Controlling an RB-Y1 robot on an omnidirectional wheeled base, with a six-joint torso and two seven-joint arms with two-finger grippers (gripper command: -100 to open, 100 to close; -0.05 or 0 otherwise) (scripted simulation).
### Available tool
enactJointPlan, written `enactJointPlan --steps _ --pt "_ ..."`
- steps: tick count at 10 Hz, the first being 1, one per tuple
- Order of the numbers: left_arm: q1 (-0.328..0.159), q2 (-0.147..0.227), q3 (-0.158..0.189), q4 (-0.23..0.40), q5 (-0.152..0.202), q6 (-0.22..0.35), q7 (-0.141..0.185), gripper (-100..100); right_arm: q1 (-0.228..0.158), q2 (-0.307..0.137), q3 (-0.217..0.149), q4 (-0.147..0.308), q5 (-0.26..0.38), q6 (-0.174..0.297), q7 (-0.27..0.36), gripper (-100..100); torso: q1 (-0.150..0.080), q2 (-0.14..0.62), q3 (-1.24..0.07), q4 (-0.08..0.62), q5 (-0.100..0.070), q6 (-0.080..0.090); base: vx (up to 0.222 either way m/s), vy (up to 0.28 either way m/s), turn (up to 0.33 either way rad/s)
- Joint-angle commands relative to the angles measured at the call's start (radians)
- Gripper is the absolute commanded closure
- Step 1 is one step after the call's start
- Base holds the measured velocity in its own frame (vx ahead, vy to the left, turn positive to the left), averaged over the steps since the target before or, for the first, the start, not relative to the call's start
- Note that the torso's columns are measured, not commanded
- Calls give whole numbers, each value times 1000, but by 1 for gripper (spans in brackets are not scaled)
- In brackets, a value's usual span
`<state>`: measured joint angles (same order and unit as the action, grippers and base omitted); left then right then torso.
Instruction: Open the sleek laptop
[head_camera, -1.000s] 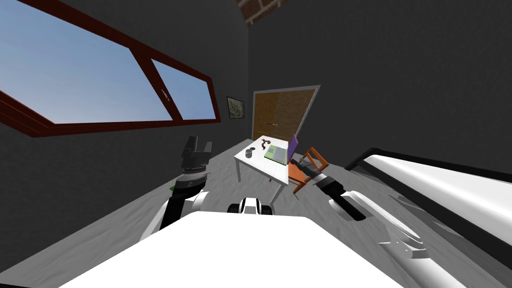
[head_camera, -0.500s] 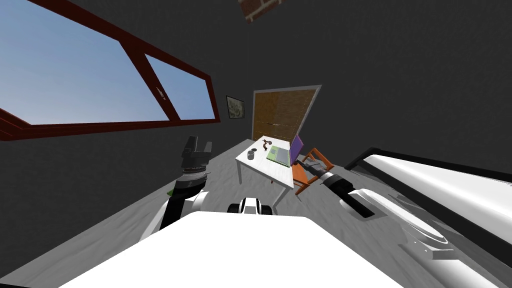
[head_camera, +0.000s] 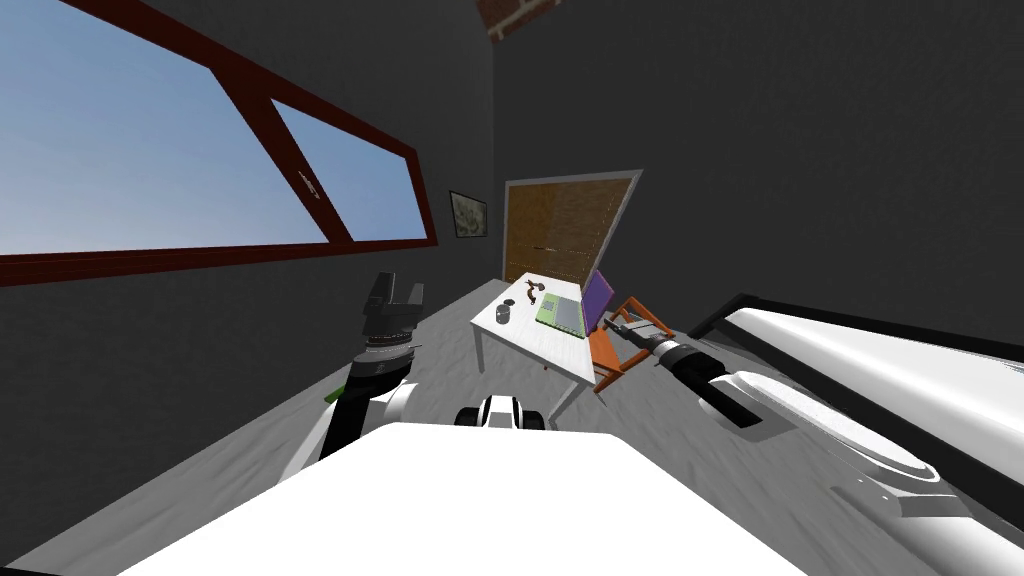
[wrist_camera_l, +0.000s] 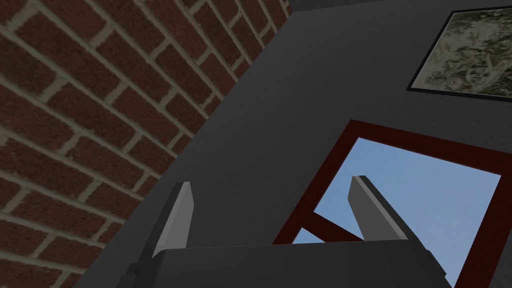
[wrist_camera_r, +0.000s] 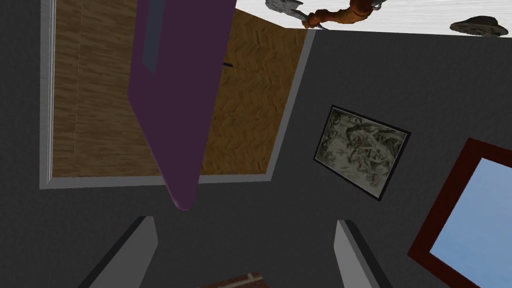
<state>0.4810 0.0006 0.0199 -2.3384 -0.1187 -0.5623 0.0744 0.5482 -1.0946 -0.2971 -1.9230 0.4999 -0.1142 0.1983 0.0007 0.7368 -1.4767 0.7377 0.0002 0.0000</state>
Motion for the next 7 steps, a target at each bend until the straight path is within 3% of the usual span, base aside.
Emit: enactJointPlan --steps 1,7 --pt "0 0 0 0 0 0 0 0 35 -59 -31 10 37 75 28 -100 1 -1 0 0 0 0 110 85 -45" --pt "0 0 0 0 0 0 0 0 86 -168 -85 40 92 178 70 -100 -2 2 1 1 0 0 81 61 -40"
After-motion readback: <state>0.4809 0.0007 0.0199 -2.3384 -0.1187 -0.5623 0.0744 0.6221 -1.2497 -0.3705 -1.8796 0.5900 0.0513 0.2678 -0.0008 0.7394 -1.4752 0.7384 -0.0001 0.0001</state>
